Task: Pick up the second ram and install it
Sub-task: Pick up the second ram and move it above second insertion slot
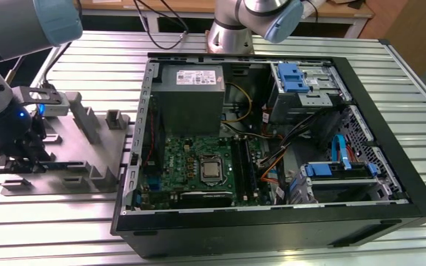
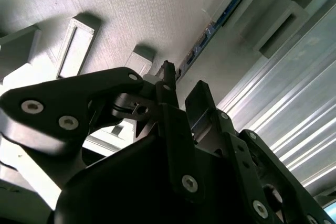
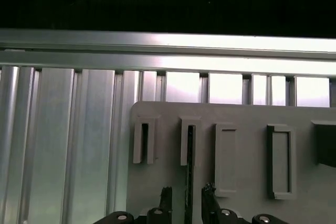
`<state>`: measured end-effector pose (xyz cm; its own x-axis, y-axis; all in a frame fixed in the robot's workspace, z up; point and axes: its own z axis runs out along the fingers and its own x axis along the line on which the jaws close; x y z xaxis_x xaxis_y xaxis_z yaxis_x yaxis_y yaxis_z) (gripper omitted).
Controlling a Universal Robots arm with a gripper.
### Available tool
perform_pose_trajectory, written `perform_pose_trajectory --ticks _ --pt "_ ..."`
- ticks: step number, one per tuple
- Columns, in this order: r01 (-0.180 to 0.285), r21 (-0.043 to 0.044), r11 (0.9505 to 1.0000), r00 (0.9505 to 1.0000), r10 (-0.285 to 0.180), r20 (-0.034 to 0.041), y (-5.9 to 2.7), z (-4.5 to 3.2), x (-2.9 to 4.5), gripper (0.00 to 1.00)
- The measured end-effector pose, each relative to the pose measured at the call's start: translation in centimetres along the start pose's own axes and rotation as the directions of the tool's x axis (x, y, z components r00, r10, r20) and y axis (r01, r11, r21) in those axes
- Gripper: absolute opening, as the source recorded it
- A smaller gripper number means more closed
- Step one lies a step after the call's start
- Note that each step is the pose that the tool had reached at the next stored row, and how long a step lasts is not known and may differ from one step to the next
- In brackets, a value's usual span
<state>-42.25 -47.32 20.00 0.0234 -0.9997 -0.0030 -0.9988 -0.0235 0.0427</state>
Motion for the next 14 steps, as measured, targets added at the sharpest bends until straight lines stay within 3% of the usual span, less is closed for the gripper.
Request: perform_pose_trajectory --ticks 6,8,9,14 --pt "0.0 -0.0001 1.0 1.0 0.0 0.0 0.0 -0.02 0.0 0.36" --pt "0.0 0.0 1.0 1.0 0.0 0.0 0.0 -0.02 0.0 0.34" --pt "0.0 0.0 1.0 1.0 0.0 0.0 0.0 -0.02 0.0 0.27" --pt "0.0 -0.0004 1.0 1.0 0.0 -0.0002 0.0 -0.05 -0.13 0.27"
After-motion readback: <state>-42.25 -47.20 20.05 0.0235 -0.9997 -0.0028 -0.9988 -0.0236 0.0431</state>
